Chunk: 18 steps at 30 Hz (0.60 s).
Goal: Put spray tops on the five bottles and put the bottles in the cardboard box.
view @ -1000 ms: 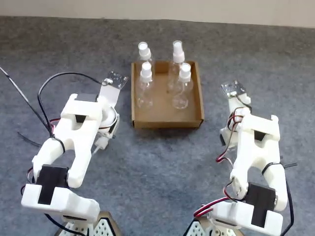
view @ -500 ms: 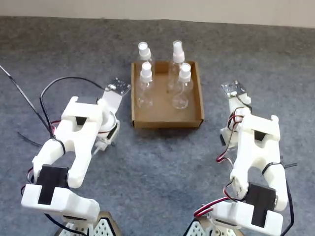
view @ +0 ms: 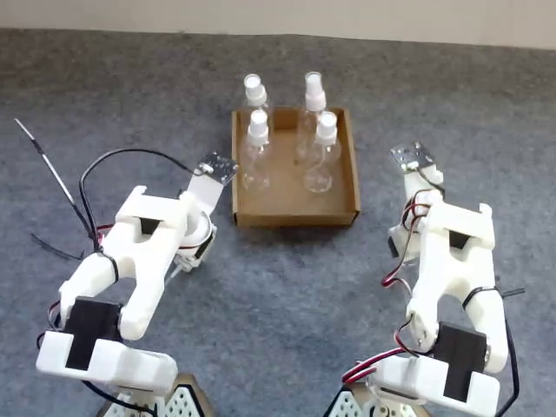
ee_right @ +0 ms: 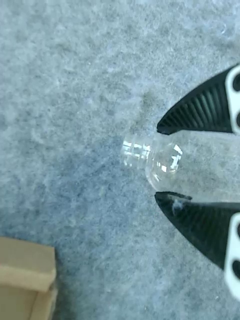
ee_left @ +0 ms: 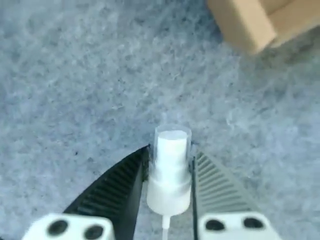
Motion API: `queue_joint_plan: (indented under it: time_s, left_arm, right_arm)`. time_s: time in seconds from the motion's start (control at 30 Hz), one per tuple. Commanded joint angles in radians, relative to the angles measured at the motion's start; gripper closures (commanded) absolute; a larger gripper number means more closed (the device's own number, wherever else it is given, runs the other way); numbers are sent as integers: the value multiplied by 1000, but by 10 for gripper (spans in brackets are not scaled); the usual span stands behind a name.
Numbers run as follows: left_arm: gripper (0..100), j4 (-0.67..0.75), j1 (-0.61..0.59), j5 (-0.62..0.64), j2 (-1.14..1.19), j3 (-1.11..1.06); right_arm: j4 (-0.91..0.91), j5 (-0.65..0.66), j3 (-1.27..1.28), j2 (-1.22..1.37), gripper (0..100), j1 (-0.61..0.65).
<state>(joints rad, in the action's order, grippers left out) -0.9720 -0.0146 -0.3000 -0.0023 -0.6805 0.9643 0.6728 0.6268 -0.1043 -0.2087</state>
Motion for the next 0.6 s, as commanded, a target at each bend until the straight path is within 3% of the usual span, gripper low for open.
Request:
queue_joint_plan:
  time_s: [0.0,0.2,0.57]
  left_arm:
    - [973,11,-15,2,-41,42]
    - [973,-104,-15,60,-162,102]
    - [973,-106,-13,193,-294,101]
  right_arm:
    - [-5,-3,25,8,989,-7]
    - [-1,-8,15,8,930,-50]
    - [-5,-5,13,8,889,-179]
